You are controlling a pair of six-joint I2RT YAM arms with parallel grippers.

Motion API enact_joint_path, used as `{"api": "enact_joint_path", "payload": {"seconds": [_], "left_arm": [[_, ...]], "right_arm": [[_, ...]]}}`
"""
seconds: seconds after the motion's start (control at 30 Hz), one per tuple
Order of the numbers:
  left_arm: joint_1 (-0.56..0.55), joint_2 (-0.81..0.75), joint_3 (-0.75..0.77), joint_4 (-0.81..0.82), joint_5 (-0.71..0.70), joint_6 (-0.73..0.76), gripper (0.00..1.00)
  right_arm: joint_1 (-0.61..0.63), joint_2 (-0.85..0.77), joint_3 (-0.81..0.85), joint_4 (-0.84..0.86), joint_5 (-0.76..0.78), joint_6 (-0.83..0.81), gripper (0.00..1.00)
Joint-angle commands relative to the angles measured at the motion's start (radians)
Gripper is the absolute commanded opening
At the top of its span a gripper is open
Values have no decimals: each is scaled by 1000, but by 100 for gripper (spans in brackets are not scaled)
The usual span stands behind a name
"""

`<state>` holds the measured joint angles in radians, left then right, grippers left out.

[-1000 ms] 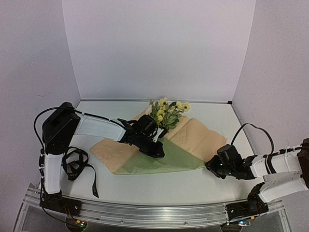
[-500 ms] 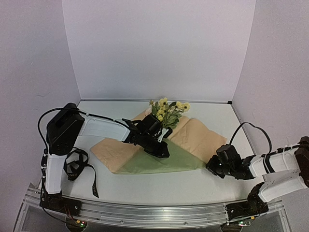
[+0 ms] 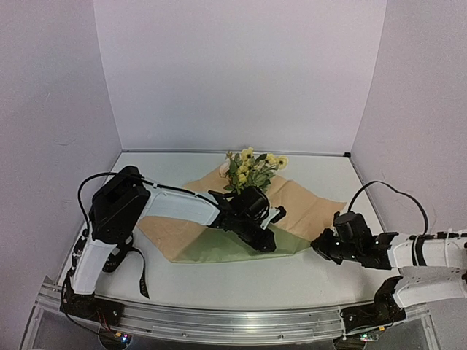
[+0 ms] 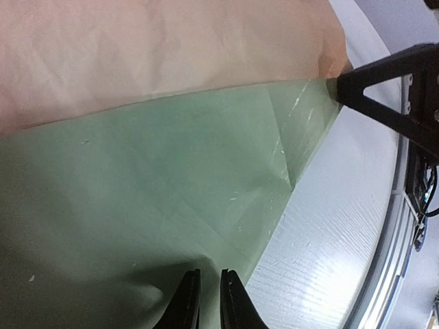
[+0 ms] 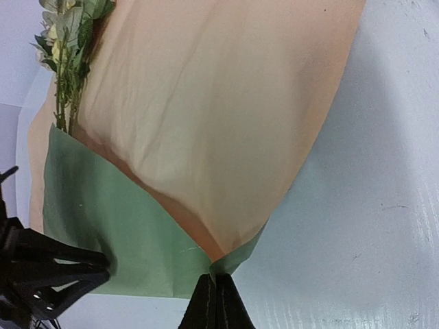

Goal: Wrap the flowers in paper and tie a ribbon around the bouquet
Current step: Fold the one-fourth-folded wrapping paper at the center of the board.

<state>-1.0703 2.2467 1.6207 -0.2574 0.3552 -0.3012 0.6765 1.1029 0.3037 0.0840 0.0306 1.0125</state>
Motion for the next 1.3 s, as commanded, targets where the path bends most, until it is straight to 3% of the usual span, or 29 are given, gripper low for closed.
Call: {"api": "enact_joint_path", "payload": {"seconds": [0.0, 0.6, 1.03, 1.27], "left_arm": [[-41, 34, 70, -37, -54, 90, 13], [-66, 78, 54, -55, -147, 128, 12], [-58, -19, -48, 30, -99, 104, 12], [15, -134, -113, 167, -26, 89, 13]], "right_arm": [[0, -56, 57, -101, -14, -27, 0], [31, -94, 195, -255, -147, -145, 0], [64, -88, 279, -386, -105, -264, 0], [69, -88, 255, -413, -111, -267, 0]]}}
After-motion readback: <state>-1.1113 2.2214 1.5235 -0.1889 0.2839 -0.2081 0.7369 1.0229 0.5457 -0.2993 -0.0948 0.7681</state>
